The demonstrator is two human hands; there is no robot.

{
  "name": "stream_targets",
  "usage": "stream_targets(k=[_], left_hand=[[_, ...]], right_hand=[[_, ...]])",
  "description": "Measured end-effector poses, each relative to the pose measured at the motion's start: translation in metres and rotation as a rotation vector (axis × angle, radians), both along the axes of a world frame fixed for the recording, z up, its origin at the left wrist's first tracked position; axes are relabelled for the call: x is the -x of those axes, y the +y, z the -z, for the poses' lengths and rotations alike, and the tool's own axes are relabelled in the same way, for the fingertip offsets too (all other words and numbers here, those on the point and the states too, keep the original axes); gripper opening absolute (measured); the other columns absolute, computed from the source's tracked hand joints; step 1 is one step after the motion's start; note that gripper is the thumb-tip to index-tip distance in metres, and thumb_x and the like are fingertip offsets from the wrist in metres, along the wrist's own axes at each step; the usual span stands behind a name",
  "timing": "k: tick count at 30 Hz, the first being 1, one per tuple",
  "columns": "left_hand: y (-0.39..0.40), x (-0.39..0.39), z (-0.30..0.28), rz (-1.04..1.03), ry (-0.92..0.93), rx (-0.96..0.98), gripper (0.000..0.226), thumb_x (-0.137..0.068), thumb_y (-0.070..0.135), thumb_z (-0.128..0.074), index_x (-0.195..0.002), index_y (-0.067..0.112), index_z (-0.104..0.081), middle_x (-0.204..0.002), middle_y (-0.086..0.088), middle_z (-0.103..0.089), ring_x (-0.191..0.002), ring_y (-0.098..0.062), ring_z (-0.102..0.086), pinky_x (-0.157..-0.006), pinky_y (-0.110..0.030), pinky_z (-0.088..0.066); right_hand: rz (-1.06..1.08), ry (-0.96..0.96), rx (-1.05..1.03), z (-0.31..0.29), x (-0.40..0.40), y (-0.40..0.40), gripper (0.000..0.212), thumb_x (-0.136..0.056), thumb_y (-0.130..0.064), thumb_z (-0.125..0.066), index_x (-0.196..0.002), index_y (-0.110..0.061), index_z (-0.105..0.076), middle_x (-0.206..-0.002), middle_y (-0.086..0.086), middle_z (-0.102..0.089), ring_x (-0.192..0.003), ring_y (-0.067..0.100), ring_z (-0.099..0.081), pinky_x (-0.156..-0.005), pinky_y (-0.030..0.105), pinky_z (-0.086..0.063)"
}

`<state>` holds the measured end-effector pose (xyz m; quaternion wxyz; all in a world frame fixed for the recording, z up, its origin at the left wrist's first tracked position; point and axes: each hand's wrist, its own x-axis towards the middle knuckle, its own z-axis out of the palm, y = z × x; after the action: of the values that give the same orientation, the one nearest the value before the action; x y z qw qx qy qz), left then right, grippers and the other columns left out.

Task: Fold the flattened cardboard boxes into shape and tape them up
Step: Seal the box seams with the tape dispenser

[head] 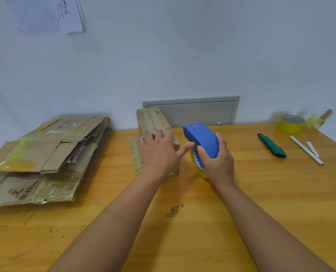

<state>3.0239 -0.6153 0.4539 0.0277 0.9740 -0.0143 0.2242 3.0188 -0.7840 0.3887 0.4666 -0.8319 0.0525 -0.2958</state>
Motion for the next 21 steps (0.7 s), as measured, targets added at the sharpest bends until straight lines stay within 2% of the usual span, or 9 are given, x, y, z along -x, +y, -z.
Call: stream_targets(k=[1,3,4,6,9,12,16,19,21], left_hand=[[-0.002,0.001,-0.003,-0.023,0.009,-0.018,0.090,-0.081,0.089,-0.008,-0.127,0.027,-0.055,-0.127,-0.006,-0.059,-0.114,-0.032,-0.053,-0.093,-0.046,-0.037],[-0.003,0.000,-0.007,-0.018,0.019,-0.038,0.062,-0.094,0.069,-0.029,-0.126,0.021,-0.052,-0.124,-0.008,-0.061,-0.111,-0.033,-0.055,-0.090,-0.043,-0.039],[-0.001,0.001,-0.009,-0.003,0.027,-0.031,0.047,-0.095,0.055,-0.037,-0.122,0.019,-0.051,-0.121,-0.009,-0.061,-0.108,-0.032,-0.056,-0.088,-0.042,-0.040],[0.006,0.004,-0.013,0.004,0.069,-0.011,0.034,-0.093,0.040,-0.041,-0.116,0.016,-0.048,-0.118,-0.009,-0.058,-0.105,-0.033,-0.057,-0.085,-0.041,-0.043],[0.027,0.012,-0.020,-0.034,0.169,-0.049,0.036,-0.094,0.040,-0.040,-0.123,0.019,-0.043,-0.121,-0.009,-0.051,-0.108,-0.033,-0.056,-0.077,-0.043,-0.044],[0.054,0.018,-0.024,-0.040,0.217,-0.145,0.037,-0.095,0.038,-0.047,-0.128,0.022,-0.044,-0.119,-0.008,-0.047,-0.107,-0.030,-0.054,-0.071,-0.037,-0.046],[0.053,0.013,-0.027,-0.081,0.286,0.019,0.047,-0.094,0.040,-0.050,-0.131,0.013,-0.040,-0.126,-0.011,-0.047,-0.111,-0.032,-0.054,-0.087,-0.045,-0.053],[0.032,0.005,-0.017,-0.146,0.337,0.000,0.059,-0.095,0.042,-0.046,-0.145,0.017,-0.027,-0.140,-0.015,-0.042,-0.126,-0.044,-0.043,-0.105,-0.056,-0.036],[0.028,0.001,-0.008,-0.177,0.305,-0.093,0.059,-0.098,0.041,-0.045,-0.149,0.024,-0.021,-0.145,-0.015,-0.038,-0.131,-0.047,-0.037,-0.109,-0.057,-0.028]], right_hand=[[0.001,0.005,-0.001,-0.001,0.000,0.000,0.074,-0.090,-0.051,-0.067,-0.151,-0.024,-0.036,-0.131,0.005,-0.057,-0.103,0.018,-0.052,-0.078,0.028,-0.040],[-0.001,0.014,-0.007,-0.002,0.001,0.001,0.074,-0.090,-0.051,-0.067,-0.151,-0.024,-0.035,-0.130,0.005,-0.057,-0.103,0.019,-0.052,-0.078,0.029,-0.040],[-0.002,0.016,-0.015,-0.002,0.002,0.001,0.074,-0.089,-0.050,-0.067,-0.151,-0.025,-0.035,-0.130,0.005,-0.057,-0.105,0.020,-0.053,-0.079,0.029,-0.040],[-0.004,0.018,-0.034,-0.002,0.003,0.001,0.074,-0.089,-0.050,-0.067,-0.151,-0.025,-0.036,-0.130,0.004,-0.057,-0.105,0.018,-0.051,-0.080,0.029,-0.038],[-0.003,0.018,-0.078,-0.001,0.005,0.000,0.075,-0.088,-0.051,-0.067,-0.152,-0.025,-0.035,-0.132,0.005,-0.056,-0.105,0.017,-0.050,-0.080,0.030,-0.039],[0.002,0.011,-0.090,0.002,0.006,-0.002,0.076,-0.089,-0.050,-0.067,-0.153,-0.024,-0.034,-0.136,0.006,-0.054,-0.115,0.025,-0.053,-0.084,0.031,-0.039],[0.028,0.019,-0.117,0.001,0.007,0.001,0.078,-0.090,-0.050,-0.068,-0.154,-0.024,-0.032,-0.144,0.004,-0.050,-0.125,0.027,-0.050,-0.088,0.030,-0.036],[0.039,0.027,-0.152,-0.001,0.009,0.002,0.081,-0.089,-0.050,-0.068,-0.155,-0.023,-0.030,-0.148,0.003,-0.047,-0.130,0.027,-0.048,-0.093,0.033,-0.041],[0.057,0.030,-0.169,-0.003,0.010,-0.001,0.082,-0.089,-0.051,-0.069,-0.155,-0.022,-0.030,-0.150,0.002,-0.045,-0.134,0.027,-0.046,-0.101,0.039,-0.043]])
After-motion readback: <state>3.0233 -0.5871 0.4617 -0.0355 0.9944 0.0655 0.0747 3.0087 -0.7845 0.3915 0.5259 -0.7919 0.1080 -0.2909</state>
